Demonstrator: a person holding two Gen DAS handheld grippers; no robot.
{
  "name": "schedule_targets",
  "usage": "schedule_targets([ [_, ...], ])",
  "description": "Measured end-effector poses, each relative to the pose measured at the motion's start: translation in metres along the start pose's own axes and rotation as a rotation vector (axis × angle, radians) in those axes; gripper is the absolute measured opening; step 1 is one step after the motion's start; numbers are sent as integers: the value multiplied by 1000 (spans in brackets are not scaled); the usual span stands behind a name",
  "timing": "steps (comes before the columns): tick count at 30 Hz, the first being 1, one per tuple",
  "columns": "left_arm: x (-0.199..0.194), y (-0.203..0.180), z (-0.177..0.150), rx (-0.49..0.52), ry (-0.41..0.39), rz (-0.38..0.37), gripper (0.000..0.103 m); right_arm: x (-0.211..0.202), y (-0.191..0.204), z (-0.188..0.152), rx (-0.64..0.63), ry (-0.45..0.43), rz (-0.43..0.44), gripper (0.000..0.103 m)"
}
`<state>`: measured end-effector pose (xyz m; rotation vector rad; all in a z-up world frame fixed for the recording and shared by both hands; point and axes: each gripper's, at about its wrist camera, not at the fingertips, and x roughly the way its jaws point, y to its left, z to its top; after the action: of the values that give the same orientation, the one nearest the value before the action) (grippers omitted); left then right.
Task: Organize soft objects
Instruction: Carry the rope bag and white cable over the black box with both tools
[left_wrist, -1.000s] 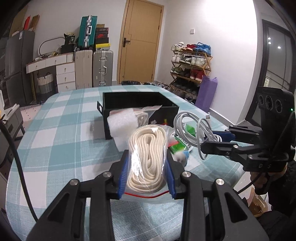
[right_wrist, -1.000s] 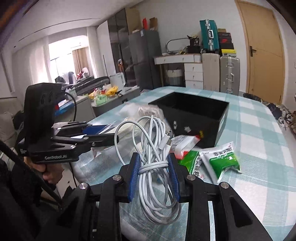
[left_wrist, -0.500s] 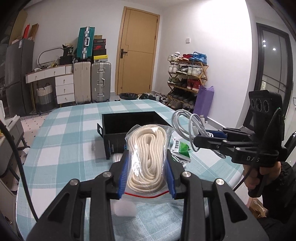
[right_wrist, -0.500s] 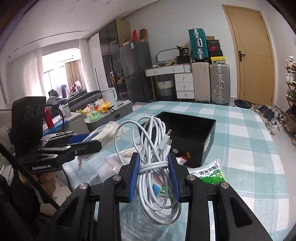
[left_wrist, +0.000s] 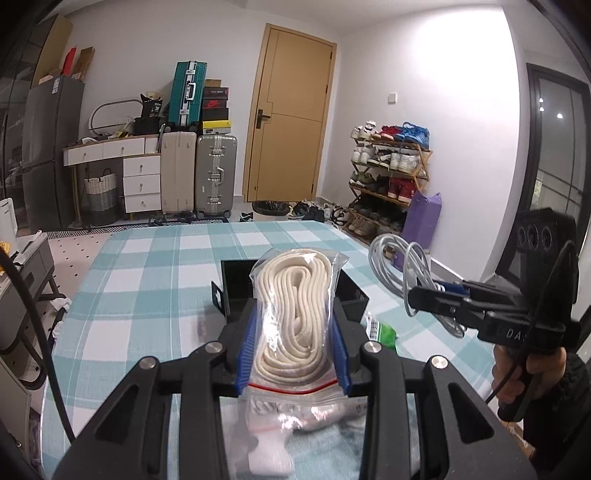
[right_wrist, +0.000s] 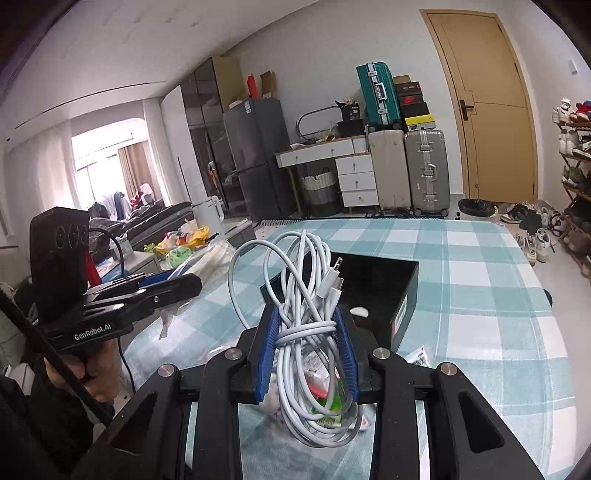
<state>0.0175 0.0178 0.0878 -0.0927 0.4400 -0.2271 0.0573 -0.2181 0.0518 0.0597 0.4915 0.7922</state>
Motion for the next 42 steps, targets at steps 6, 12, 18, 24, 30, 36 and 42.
schedule_targets([
  [6, 9, 5, 18, -3, -27, 7, 34, 7, -8, 13, 28, -17, 8, 31],
  [12, 18, 10, 31, -13, -40, 7, 34, 15, -15, 29, 50, -26, 16, 31],
  [18, 32, 11, 41, -20, -41, 5, 34, 22, -21, 39, 63, -30, 23, 31],
  [24, 53, 14, 48, -35, -27, 13, 34, 37, -32, 49, 102, -22, 30, 31],
  [30, 81, 21, 46, -53, 6, 32, 34, 57, -40, 53, 146, -5, 43, 31],
  [36, 105, 23, 43, -52, 37, 65, 34, 82, -48, 55, 164, 29, 42, 31],
  [42, 128, 27, 40, -58, 78, 59, 34, 101, -54, 55, 176, 66, 23, 31],
])
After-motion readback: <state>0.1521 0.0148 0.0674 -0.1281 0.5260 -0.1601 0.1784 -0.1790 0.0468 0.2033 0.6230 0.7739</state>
